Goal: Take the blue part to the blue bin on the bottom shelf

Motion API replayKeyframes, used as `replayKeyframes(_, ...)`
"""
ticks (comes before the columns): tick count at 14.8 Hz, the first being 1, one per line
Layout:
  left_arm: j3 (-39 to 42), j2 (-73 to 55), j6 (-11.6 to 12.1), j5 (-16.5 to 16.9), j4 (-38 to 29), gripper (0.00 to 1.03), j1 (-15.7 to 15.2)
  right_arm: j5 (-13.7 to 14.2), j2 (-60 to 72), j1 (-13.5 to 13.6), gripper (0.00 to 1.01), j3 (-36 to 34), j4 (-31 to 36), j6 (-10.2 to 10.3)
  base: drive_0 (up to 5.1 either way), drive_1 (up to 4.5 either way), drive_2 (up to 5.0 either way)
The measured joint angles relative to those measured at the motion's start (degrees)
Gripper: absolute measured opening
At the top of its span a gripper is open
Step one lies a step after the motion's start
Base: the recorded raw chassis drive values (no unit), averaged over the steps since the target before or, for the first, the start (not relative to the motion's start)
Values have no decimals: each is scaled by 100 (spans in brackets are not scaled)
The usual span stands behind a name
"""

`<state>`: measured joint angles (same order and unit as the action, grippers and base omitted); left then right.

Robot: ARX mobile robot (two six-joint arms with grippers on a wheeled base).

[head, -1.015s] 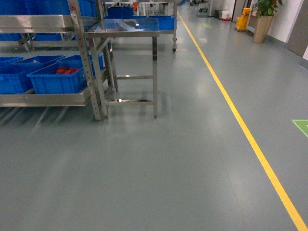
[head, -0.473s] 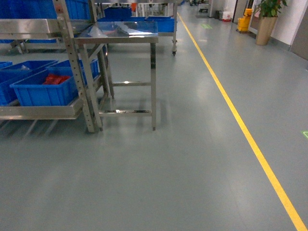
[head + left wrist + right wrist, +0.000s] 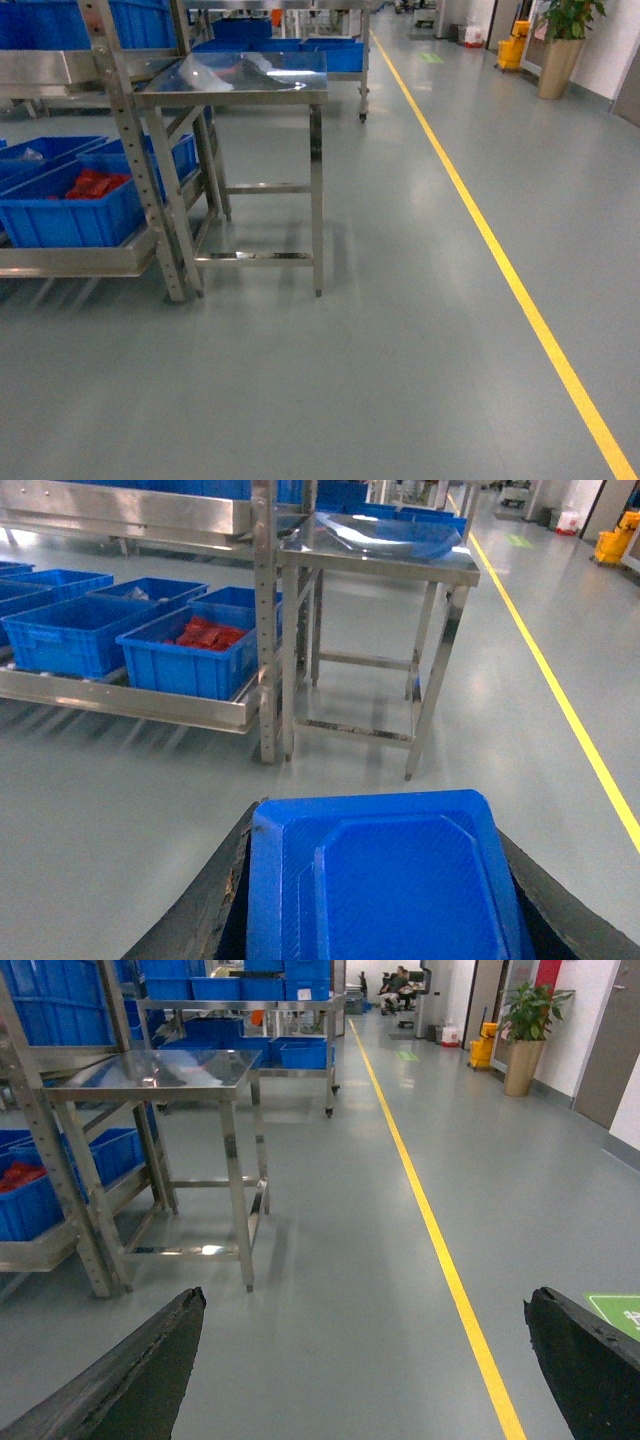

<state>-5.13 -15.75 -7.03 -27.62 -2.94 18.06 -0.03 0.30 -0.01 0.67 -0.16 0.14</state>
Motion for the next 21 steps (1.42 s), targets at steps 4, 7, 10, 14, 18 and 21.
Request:
replayKeyframes(4,0,-2,2,-2,17,44,0,2,0,0,98,0,-20,0,-4,411,-419)
replayKeyframes(7,0,-7,0,-2,31,44,0,0,0,0,98,0,-7,0,-4,411,-419)
replayKeyframes(10,0,-4,2,-2,11,44,0,2,0,0,98,0,-9,0,-7,408,-423)
replayKeyframes(14,0,0,2,0,17,44,0,2,0,0,98,0,-22,0,-9,406,-424)
replayKeyframes(18,0,-7,2,-2,24,44,0,0,0,0,98,0,-17,0,-3,412,-418)
replayKeyframes(21,0,-2,0,-2,20,44,0,2,0,0,98,0,-28,0,4,419,-411)
